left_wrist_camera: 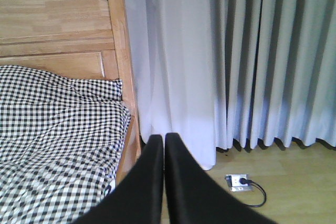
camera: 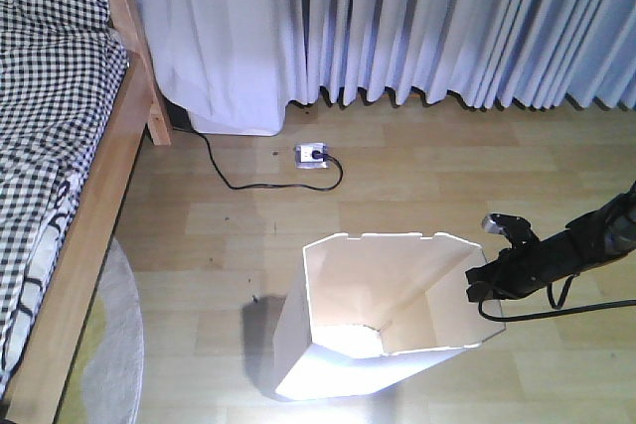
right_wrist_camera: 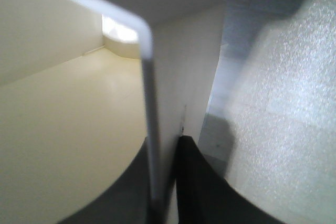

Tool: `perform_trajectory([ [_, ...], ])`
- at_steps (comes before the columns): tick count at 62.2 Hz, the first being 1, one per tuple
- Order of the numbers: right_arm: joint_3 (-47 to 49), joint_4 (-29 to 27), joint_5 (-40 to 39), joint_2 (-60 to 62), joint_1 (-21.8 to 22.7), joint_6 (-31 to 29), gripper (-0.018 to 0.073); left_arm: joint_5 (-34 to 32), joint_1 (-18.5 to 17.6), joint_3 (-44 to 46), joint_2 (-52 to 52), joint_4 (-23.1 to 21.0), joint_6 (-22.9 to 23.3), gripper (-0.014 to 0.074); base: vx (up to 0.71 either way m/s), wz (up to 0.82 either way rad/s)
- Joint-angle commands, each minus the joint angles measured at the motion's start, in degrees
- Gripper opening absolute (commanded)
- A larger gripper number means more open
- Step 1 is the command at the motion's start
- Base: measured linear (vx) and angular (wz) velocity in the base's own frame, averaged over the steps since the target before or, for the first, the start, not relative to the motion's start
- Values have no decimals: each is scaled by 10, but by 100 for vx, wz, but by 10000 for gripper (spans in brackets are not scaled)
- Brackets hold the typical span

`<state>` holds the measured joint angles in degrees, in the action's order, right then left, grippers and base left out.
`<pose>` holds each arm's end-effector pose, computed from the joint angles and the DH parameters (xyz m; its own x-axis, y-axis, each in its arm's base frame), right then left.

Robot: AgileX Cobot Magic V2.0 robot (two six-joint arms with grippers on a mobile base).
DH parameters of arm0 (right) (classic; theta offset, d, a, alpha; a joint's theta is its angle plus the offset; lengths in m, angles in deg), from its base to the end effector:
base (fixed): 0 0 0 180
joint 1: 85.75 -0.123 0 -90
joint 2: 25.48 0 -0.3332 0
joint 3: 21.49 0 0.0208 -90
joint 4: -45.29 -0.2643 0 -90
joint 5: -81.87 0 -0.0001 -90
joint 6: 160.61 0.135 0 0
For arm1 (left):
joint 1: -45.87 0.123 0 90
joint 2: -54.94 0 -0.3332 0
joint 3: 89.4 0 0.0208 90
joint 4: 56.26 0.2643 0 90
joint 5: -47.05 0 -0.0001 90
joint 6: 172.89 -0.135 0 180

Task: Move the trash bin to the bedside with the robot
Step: 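Carry the bin alongside the bed toward the curtains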

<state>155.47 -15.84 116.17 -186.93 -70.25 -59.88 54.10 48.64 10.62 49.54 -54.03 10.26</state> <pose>0.4042 -0.0429 -0.1374 -0.9857 -0.0792 -0.1488 -0.1412 0.8700 0.4723 0.0648 0.0038 0.1906 -0.0414 -0.0184 -0.9990 -0.0538 0.9984 -0.0161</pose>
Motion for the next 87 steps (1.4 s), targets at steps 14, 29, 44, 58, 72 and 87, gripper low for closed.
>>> perform_trajectory([
  [14,7,-37,120,49,2,-3,-5,-42,-1,12,3,-3,3,-6,21,6],
  [29,7,-37,120,49,2,-3,-5,-42,-1,12,3,-3,3,-6,18,5],
  [44,7,-37,120,49,2,-3,-5,-42,-1,12,3,-3,3,-6,17,5],
  [58,7,-37,120,49,2,-3,-5,-42,-1,12,3,-3,3,-6,17,6],
  [72,7,-37,120,49,2,-3,-5,-42,-1,12,3,-3,3,-6,17,3],
  [87,7,-37,120,49,2,-3,-5,-42,-1,12,3,-3,3,-6,16,-5],
])
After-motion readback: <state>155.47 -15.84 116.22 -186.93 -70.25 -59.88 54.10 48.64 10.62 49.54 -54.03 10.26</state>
